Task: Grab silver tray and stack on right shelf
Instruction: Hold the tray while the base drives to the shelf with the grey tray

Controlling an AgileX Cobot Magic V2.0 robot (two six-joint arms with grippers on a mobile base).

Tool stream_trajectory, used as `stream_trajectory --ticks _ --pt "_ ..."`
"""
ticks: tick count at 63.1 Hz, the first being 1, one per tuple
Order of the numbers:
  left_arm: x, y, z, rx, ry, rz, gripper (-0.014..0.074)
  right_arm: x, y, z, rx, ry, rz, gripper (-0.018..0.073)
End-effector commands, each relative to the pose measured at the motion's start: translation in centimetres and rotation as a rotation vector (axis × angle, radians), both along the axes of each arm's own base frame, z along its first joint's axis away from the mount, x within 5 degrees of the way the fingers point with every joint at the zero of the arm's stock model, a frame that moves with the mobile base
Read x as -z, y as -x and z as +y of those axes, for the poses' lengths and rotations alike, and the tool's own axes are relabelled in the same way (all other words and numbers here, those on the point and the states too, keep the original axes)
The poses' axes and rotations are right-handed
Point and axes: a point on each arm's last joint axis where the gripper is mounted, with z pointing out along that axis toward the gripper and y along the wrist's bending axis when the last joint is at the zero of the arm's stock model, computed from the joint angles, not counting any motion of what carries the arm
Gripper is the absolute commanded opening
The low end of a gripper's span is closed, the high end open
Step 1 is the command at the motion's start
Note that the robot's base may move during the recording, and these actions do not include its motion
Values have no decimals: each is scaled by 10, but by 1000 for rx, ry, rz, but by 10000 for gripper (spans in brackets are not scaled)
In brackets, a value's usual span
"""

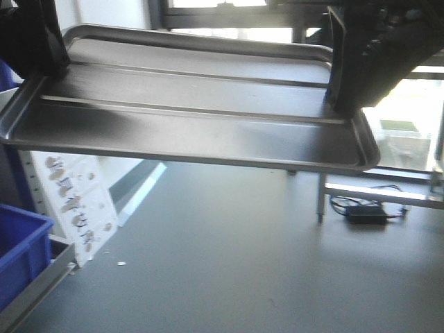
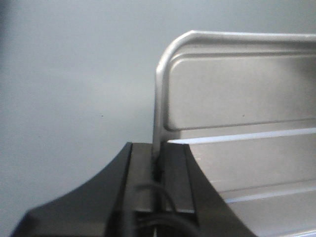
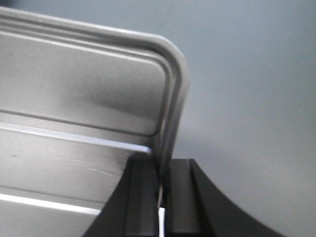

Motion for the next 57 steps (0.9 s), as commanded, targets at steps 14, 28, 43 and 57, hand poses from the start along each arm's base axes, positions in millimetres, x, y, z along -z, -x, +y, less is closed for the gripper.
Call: stream_trajectory --ticks 14,28,43,57 --pt "-23 2 2 6 60 -99 -92 -19 1 -3 -32 -14 -85 57" --pt "-23 2 2 6 62 -98 -92 -19 1 -3 -32 -14 -85 57" --pt "-23 2 2 6 62 -97 -92 -19 1 -3 -32 -14 -85 57" --pt "-23 2 2 6 62 -97 -92 -19 1 -3 -32 -14 -85 57"
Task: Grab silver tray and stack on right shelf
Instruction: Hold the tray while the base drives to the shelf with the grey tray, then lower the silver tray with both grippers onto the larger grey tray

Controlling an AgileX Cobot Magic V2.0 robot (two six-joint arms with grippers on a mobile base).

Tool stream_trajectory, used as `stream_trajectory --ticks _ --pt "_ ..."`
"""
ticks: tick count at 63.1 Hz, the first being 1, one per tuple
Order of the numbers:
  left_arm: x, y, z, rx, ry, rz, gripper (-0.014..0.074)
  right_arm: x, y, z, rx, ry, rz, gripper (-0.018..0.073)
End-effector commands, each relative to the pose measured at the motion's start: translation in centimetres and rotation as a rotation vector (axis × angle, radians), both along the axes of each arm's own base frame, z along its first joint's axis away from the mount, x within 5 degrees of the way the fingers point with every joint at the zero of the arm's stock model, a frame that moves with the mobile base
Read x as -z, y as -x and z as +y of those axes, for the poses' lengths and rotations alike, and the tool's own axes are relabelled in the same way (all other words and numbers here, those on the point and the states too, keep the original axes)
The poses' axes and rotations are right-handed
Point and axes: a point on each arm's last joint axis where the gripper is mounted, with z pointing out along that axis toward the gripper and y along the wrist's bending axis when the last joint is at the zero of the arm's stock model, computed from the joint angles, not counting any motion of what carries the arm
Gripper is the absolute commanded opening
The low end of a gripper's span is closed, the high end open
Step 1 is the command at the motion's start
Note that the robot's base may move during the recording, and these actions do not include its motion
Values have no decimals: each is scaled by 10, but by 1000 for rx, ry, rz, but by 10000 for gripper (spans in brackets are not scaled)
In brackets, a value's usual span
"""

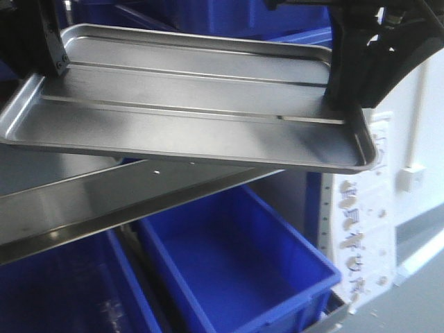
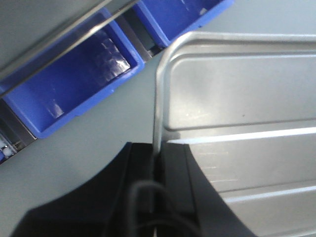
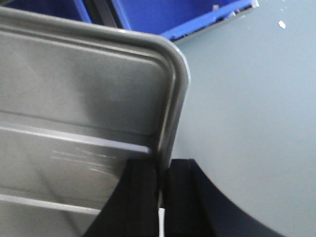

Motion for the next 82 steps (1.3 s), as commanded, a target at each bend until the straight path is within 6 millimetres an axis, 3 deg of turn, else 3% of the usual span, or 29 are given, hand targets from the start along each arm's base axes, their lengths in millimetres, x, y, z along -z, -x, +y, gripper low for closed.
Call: stream_trajectory --ticks 1,82 --pt "-23 2 2 6 62 -97 -92 -19 1 -3 -31 -14 -82 57" --pt "-23 2 2 6 64 -96 -92 -19 1 -3 -31 -14 -82 57"
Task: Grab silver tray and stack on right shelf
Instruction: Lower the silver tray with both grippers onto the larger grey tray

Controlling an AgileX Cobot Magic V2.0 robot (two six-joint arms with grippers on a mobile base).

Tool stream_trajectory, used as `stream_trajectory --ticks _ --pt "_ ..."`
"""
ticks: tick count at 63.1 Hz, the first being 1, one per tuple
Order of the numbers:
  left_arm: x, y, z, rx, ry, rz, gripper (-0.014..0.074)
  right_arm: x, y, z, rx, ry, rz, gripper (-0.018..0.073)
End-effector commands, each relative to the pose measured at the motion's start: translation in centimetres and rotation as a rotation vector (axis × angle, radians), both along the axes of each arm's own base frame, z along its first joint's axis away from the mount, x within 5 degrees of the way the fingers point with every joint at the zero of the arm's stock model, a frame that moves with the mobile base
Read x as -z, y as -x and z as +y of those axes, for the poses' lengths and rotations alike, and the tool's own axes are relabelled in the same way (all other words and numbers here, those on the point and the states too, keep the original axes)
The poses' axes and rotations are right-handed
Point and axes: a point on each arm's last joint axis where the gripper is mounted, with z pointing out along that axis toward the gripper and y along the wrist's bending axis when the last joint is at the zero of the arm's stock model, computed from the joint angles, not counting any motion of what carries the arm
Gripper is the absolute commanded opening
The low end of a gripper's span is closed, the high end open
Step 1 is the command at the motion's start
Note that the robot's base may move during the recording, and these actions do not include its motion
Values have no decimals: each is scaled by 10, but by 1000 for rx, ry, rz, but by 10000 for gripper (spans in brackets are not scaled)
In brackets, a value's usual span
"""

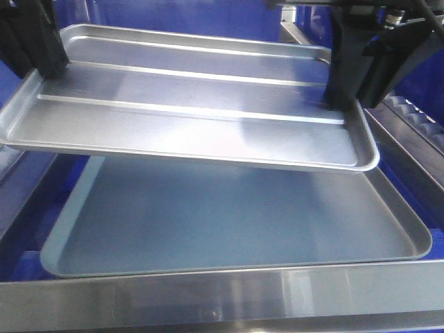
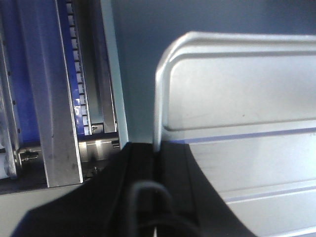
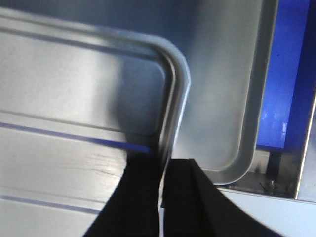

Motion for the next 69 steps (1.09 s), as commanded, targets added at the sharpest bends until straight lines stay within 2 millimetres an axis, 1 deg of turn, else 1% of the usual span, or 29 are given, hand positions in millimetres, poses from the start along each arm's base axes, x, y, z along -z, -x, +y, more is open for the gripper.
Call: stream_trajectory --ticks 1,53,69 --pt "-23 2 2 7 65 -97 -92 -19 1 -3 -31 -14 -82 57" --pt "-23 2 2 7 66 -98 -92 -19 1 -3 -33 -18 -87 57" --pt "-24 1 1 11 76 -114 -92 -21 -1 -1 -60 -22 -113 57"
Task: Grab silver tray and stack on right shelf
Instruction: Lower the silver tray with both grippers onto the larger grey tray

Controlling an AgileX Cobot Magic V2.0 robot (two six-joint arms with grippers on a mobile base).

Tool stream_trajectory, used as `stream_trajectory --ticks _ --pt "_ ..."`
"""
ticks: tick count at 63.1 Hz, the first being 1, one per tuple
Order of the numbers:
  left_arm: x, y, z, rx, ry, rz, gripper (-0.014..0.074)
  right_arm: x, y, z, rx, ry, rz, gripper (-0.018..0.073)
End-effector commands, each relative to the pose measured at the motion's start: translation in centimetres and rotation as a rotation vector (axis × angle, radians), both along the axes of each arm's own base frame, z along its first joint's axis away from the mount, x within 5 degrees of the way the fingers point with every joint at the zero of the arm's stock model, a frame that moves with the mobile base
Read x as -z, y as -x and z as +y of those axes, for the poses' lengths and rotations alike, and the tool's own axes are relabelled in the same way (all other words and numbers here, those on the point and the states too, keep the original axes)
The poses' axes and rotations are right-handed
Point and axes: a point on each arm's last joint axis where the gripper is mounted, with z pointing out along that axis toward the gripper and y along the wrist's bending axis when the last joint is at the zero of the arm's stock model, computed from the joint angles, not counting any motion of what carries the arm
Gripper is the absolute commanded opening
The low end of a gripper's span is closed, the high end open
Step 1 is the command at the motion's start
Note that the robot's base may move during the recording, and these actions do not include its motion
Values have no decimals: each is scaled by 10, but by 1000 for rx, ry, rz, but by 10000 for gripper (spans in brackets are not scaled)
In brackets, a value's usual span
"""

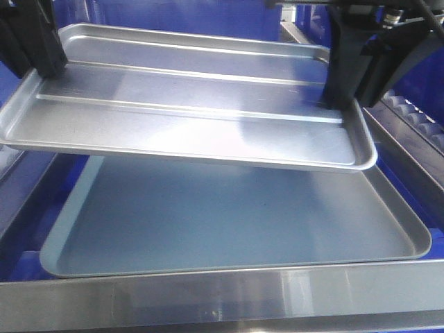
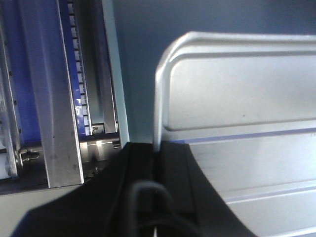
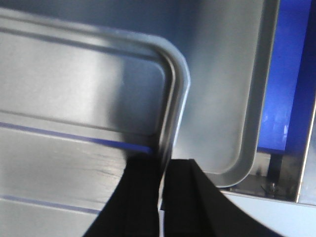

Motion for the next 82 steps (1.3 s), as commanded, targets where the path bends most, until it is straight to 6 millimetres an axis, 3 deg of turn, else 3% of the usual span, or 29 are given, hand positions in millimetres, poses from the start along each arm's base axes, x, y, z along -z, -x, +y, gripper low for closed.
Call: stream_trajectory --ticks 1,11,28,41,58,73,77,82 --pt "-25 0 0 12 81 -121 -92 -20 0 -2 -56 -15 -105 57" --pt "-24 -5 -5 22 107 -151 -92 -21 -6 -10 -65 14 -113 57" --pt "15 -34 -28 39 32 -101 -92 -20 -29 -35 -27 57 -127 57" --pt "49 -60 -37 29 -10 -70 -92 8 -59 -37 -4 88 -90 57" --pt "90 -86 -36 -8 -68 -1 -92 52 -86 -23 -24 111 -31 57" --pt "96 -92 -34 -10 -81 -6 -91 66 -90 -21 -26 130 6 59" --pt "95 -93 -35 -10 -69 -11 -62 65 -90 -21 -26 128 3 68" --pt "95 -93 -35 -9 -68 -12 71 65 -90 -21 -25 130 6 136"
